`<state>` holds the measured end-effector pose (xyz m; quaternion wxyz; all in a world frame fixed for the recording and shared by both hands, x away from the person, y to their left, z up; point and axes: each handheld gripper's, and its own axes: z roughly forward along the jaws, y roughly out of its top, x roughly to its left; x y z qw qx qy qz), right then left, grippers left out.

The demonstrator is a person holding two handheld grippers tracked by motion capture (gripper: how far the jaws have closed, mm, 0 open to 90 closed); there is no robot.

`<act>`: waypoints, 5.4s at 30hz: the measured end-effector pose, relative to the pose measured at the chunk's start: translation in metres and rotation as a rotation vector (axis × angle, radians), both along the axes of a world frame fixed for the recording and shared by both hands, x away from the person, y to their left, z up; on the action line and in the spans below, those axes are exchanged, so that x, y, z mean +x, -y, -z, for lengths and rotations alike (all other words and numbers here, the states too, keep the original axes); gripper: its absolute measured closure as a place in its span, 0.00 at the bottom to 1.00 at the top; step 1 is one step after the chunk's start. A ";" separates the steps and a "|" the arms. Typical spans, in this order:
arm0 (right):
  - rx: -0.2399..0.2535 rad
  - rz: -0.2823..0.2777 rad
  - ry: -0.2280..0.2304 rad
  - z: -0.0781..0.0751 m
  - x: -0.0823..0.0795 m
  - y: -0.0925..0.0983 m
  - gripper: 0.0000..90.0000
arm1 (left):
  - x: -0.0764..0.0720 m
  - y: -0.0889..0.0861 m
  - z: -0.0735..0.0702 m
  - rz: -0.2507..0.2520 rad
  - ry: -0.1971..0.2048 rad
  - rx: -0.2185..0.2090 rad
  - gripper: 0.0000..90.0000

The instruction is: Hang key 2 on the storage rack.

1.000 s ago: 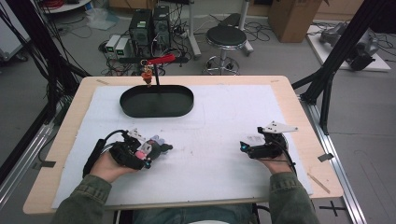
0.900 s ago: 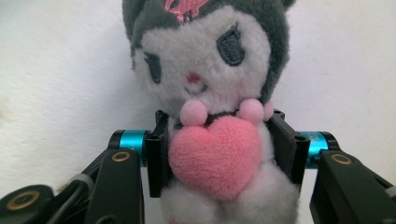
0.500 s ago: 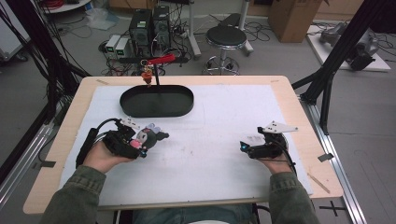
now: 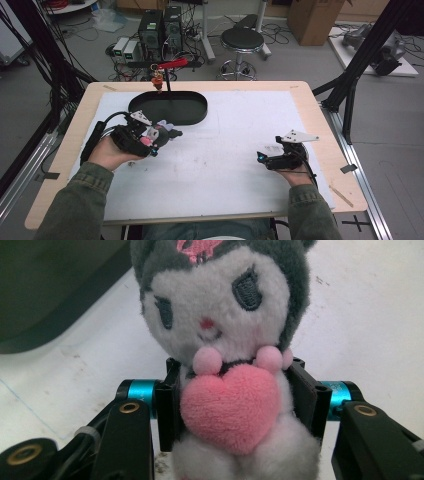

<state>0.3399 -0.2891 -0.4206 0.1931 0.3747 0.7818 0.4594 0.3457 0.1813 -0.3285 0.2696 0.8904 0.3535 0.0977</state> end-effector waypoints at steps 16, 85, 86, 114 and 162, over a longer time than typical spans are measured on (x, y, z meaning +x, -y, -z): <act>0.002 -0.002 0.001 0.000 0.000 0.000 0.01 | 0.034 0.005 -0.044 -0.006 0.049 -0.044 0.56; 0.019 0.020 -0.007 0.001 -0.003 0.010 0.01 | 0.158 0.039 -0.104 -0.177 0.029 0.103 0.56; 0.021 0.017 -0.003 0.002 -0.003 0.010 0.01 | 0.159 0.038 -0.103 -0.183 0.028 0.113 0.56; 0.019 0.014 -0.005 0.002 -0.002 0.010 0.01 | 0.174 0.025 -0.097 -0.251 0.073 0.032 0.48; 0.012 0.006 -0.007 0.001 -0.002 0.005 0.01 | 0.080 -0.049 -0.049 -0.175 0.109 -0.206 0.02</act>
